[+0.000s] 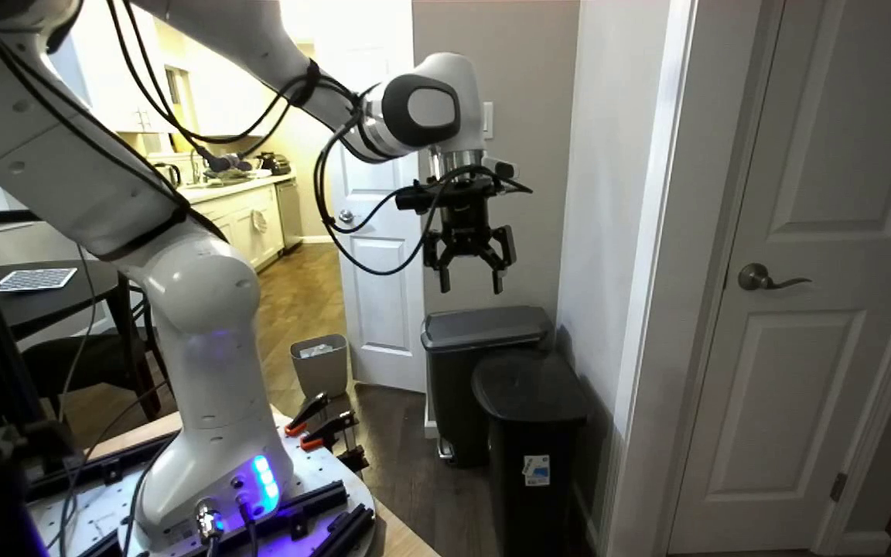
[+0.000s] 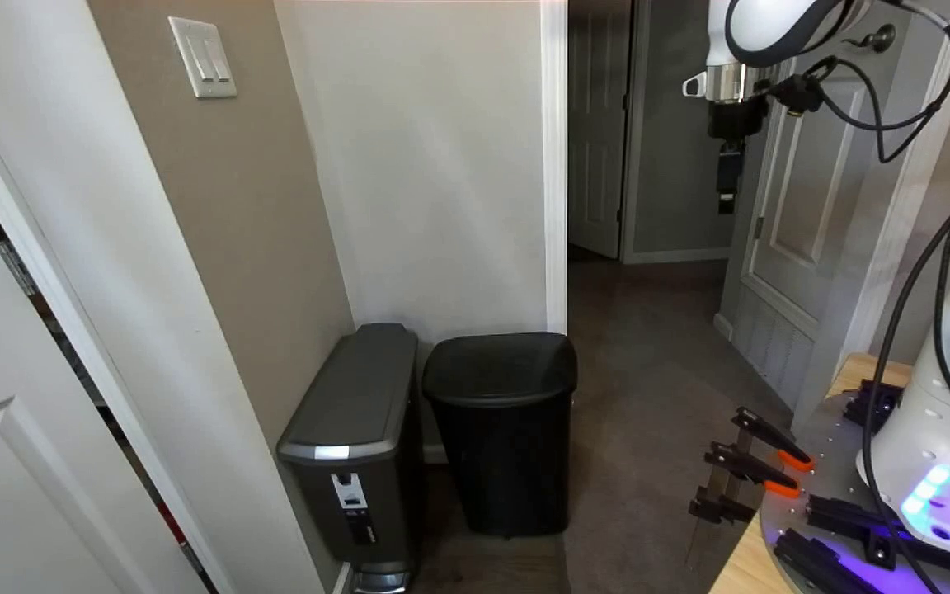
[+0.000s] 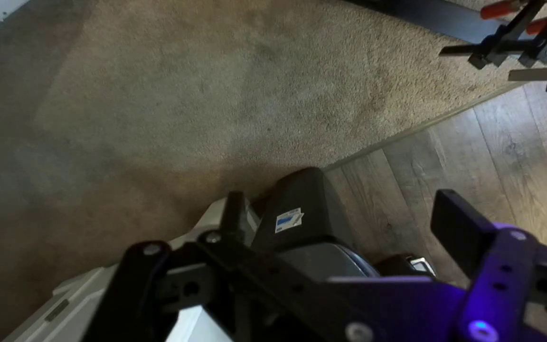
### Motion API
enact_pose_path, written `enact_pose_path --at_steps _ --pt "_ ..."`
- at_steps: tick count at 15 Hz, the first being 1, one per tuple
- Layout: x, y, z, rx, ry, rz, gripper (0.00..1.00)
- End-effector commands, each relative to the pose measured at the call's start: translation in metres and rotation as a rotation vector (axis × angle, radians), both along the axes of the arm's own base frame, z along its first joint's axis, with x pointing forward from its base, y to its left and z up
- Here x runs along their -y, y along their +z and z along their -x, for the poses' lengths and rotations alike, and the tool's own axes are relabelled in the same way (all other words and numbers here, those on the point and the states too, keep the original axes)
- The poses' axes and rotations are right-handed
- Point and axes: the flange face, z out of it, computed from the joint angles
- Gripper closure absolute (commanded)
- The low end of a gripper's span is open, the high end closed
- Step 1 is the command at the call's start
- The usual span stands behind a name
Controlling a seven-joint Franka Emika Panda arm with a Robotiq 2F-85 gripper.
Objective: Open the lid on the black bin.
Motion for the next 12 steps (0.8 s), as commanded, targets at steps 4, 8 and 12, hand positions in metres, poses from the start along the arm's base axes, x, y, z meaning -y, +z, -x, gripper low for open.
enact_pose_path --at_steps 4,8,12 --pt "0.017 -0.049 -0.090 0.147 0.008 -0.114 0.00" --pt "0.005 -0.083 -0.126 0.183 0.038 -0.275 0.00" --pt "-0.028 -0.121 -0.158 0.166 0.126 -0.463 0.00"
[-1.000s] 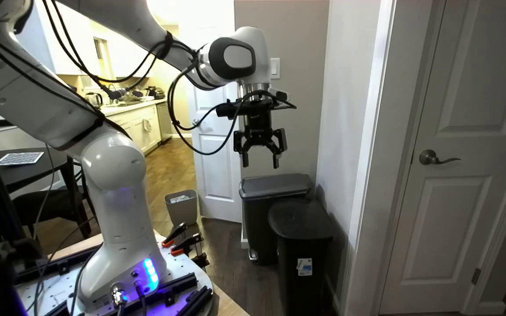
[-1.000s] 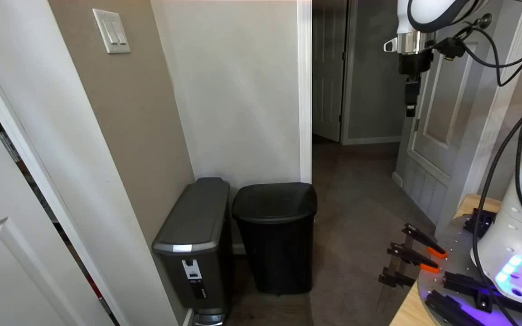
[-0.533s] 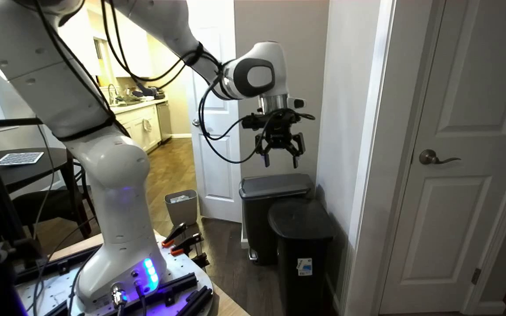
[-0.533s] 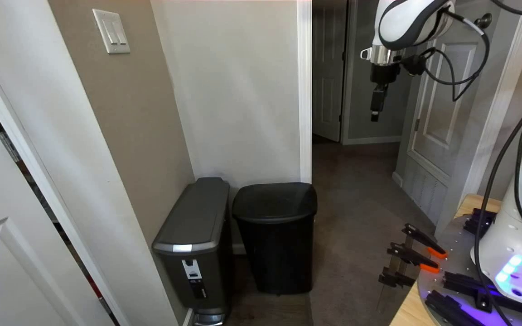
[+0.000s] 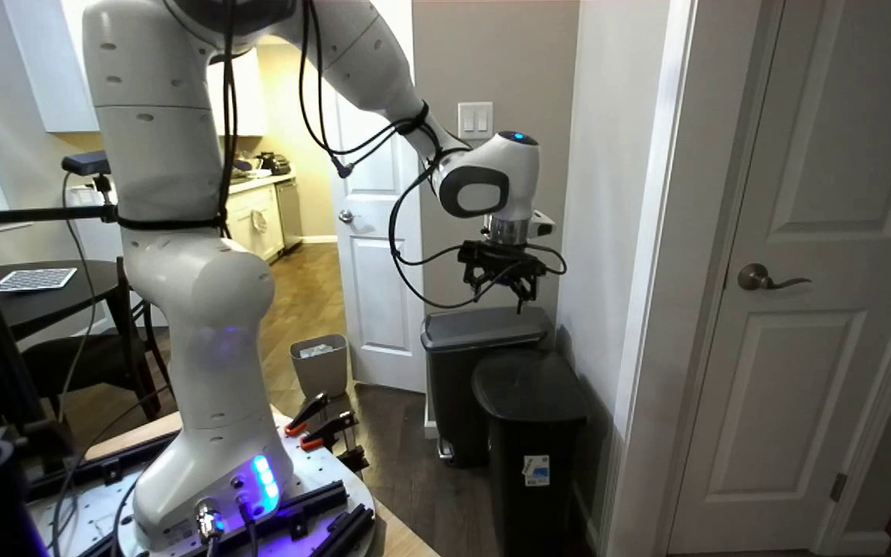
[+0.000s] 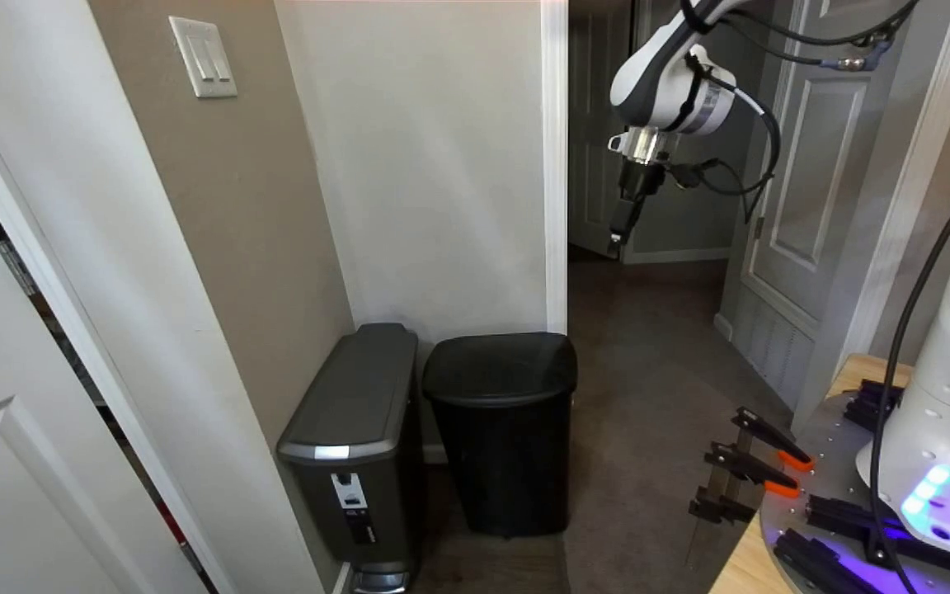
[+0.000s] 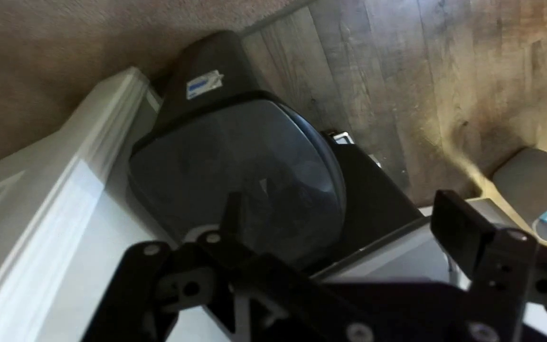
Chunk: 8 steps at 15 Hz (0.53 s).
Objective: Open the lid on the black bin.
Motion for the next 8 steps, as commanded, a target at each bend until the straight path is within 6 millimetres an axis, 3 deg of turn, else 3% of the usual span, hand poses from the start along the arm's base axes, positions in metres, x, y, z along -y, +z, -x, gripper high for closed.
enact_pose_path --at_steps 1,4,5,8 --pt "-0.029 -0.033 -0.033 -0.006 0.125 -0.148 0.00" --pt "-0.059 -0.064 -0.056 -0.066 0.236 -0.234 0.00" --pt "-0.053 -0.046 -0.039 -0.053 0.176 -0.179 0.00" --pt "-0.065 -0.067 -0.055 -0.086 0.216 -0.199 0.00"
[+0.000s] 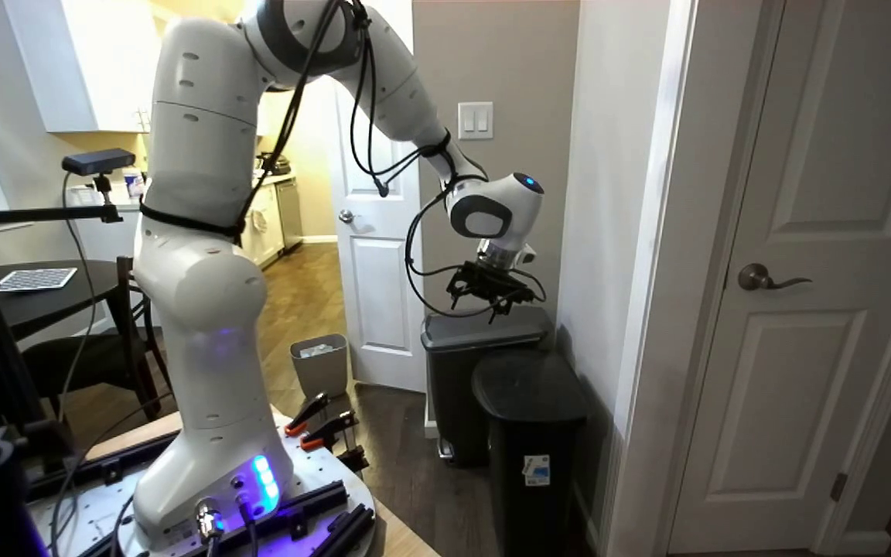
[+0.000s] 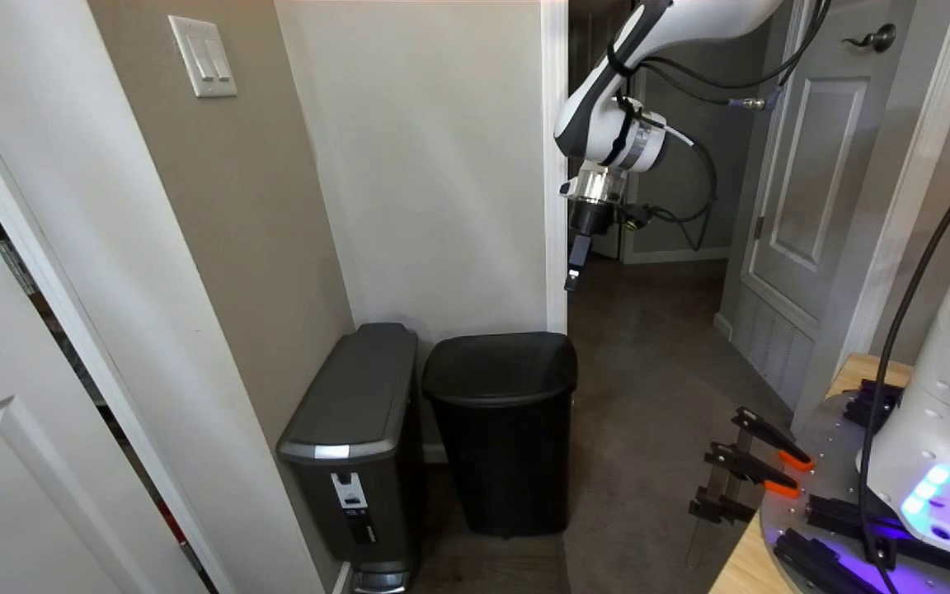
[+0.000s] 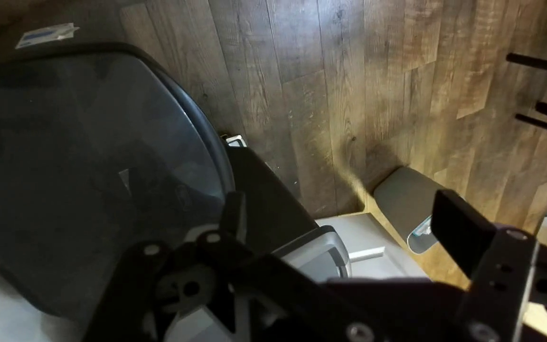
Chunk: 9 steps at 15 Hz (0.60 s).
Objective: Open the lid on the black bin.
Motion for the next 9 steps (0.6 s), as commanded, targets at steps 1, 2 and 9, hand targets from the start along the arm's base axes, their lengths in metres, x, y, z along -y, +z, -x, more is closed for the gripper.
enact_pose_path --at_steps 1,2,9 --pt "0.0010 -0.0010 -0.0014 -0.001 0.002 0.000 0.00" --pt "0.0024 -0.0008 -0.0016 0.000 0.002 0.000 0.00" --pt "0.0052 0.0006 -0.0022 0.001 0.000 -0.003 0.00"
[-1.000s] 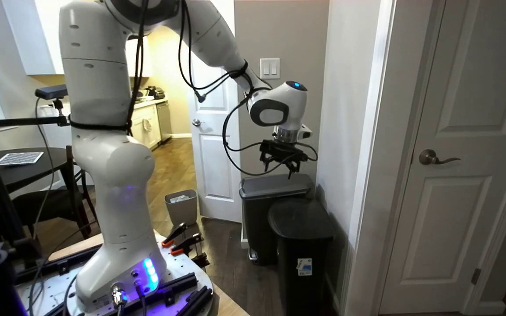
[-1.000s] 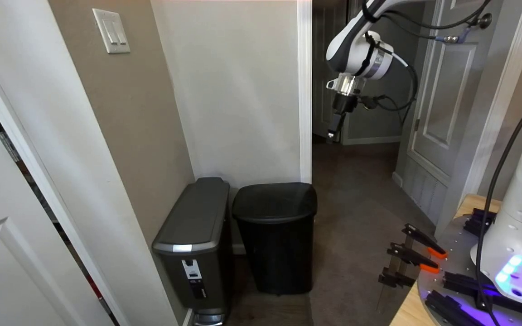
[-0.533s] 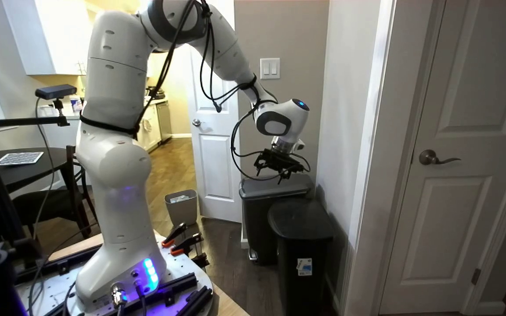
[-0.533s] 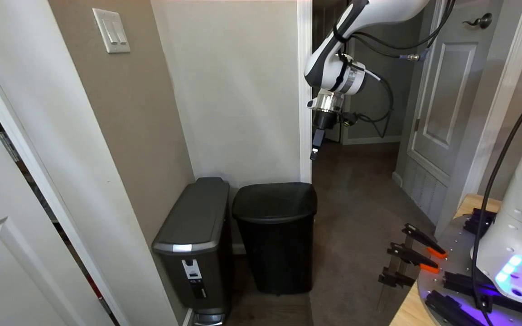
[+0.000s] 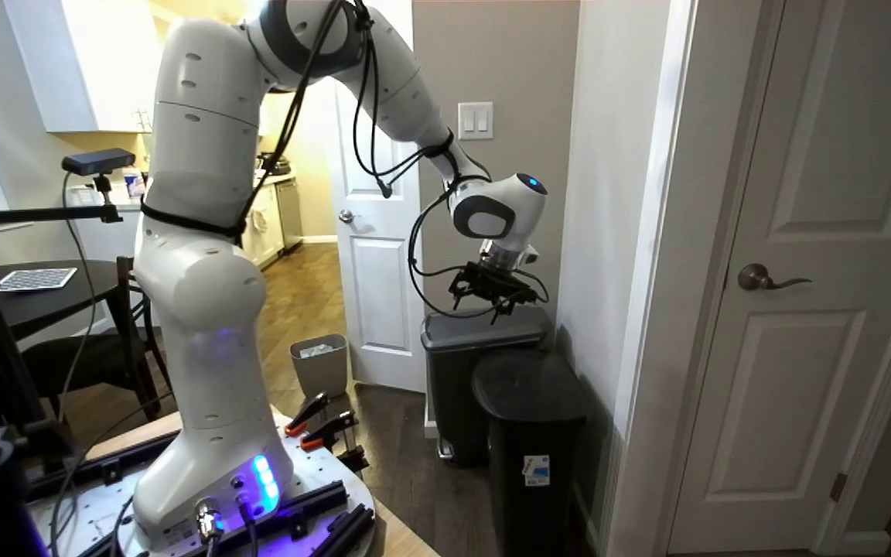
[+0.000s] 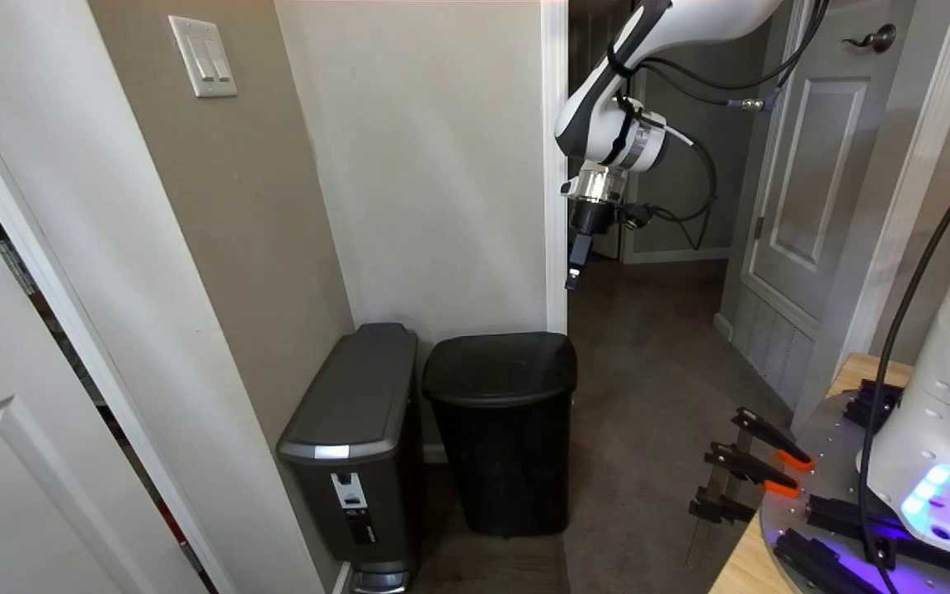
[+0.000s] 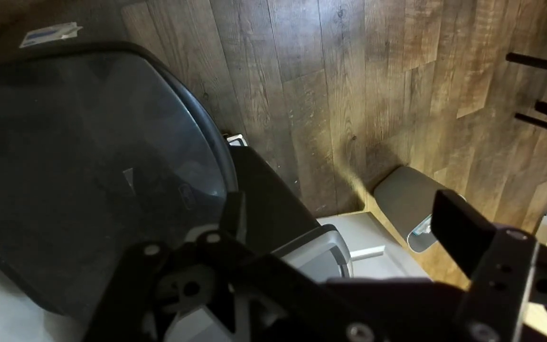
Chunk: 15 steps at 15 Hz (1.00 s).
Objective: Open the lid on the black bin.
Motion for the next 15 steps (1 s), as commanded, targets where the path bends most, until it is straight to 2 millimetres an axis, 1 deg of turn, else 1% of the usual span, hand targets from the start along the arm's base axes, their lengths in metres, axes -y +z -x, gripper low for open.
enact_pose_path --at_steps 1,3,5,7,10,13,15 --pt "-0.003 -0.002 -0.007 0.010 0.019 0.009 0.00" --pt "-0.016 -0.010 -0.021 0.039 0.067 0.037 0.00" --pt "-0.035 -0.026 -0.039 0.054 0.125 0.103 0.00" --pt "-0.056 -0.047 -0.057 0.059 0.186 0.180 0.00" --pt "-0.086 -0.088 -0.081 0.038 0.258 0.292 0.00" --pt "-0.114 -0.124 -0.099 0.025 0.316 0.419 0.00" --pt "-0.131 -0.146 -0.112 0.039 0.350 0.542 0.00"
